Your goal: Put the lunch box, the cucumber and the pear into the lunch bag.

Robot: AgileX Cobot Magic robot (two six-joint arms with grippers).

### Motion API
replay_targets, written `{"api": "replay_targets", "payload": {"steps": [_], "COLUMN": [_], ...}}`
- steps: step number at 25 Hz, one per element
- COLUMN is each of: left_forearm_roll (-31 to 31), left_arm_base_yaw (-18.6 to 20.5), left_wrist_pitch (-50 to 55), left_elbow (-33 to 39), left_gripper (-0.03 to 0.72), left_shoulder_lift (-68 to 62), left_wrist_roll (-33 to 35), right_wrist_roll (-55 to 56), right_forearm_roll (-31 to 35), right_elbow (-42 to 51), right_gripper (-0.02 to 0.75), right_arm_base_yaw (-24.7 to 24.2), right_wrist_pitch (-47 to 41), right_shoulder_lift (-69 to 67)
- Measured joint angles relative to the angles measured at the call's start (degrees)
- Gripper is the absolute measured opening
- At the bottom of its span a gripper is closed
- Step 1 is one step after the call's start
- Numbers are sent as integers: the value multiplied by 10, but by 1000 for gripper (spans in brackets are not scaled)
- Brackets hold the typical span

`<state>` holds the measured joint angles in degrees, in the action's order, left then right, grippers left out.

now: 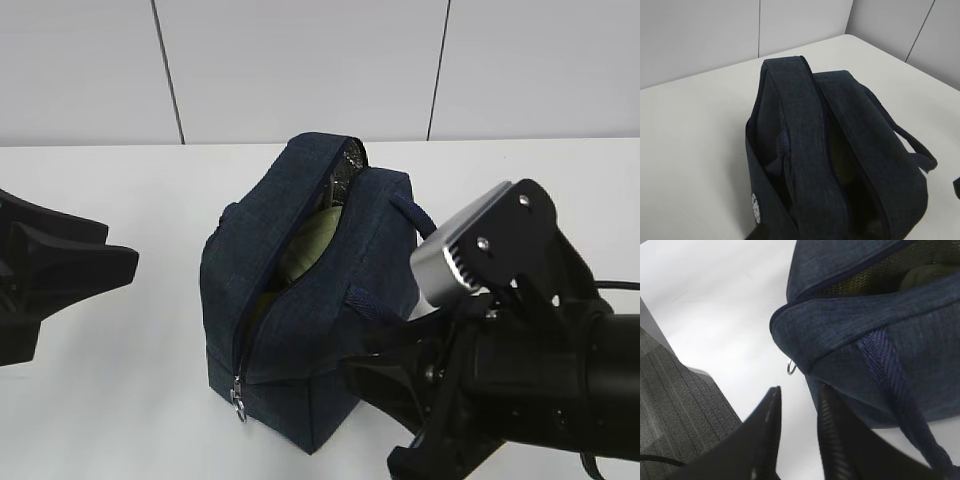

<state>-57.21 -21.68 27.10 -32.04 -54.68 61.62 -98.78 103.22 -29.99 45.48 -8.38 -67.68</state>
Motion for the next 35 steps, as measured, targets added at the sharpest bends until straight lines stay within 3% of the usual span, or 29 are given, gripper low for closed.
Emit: {"api": "replay_targets", "payload": {"steps": [9,11,12,15,17,19,23,26,35], "left_forearm_roll": [0,0,0,0,0,0,0,0,0], "left_arm_base_yaw": [0,0,0,0,0,0,0,0,0], "left_wrist_pitch": [1,1,1,1,1,1,0,0,-1], "left_elbow": [0,0,0,0,0,0,0,0,0], "left_gripper": [277,277,277,277,277,277,277,277,277], "left_shoulder_lift": [0,0,0,0,0,0,0,0,0], "left_wrist_roll": [0,0,0,0,0,0,0,0,0], "right_wrist_roll": [5,32,73,296,494,639,840,910,970], "right_forearm_roll": [0,-29,-68,-269,-464,-609,-826,-892,-969], "right_elbow": [-1,-2,-2,-5,-6,-5,29,48,85], "right_gripper": [201,201,201,201,201,201,201,202,254], "right_arm_base_yaw": [0,0,0,0,6,29,93,110,112], "right_wrist_pitch": [-10,-10,-12,-9,8,39,132,183,398], "right_shoulder_lift": [0,0,0,0,0,-1,-5,-26,-121]}}
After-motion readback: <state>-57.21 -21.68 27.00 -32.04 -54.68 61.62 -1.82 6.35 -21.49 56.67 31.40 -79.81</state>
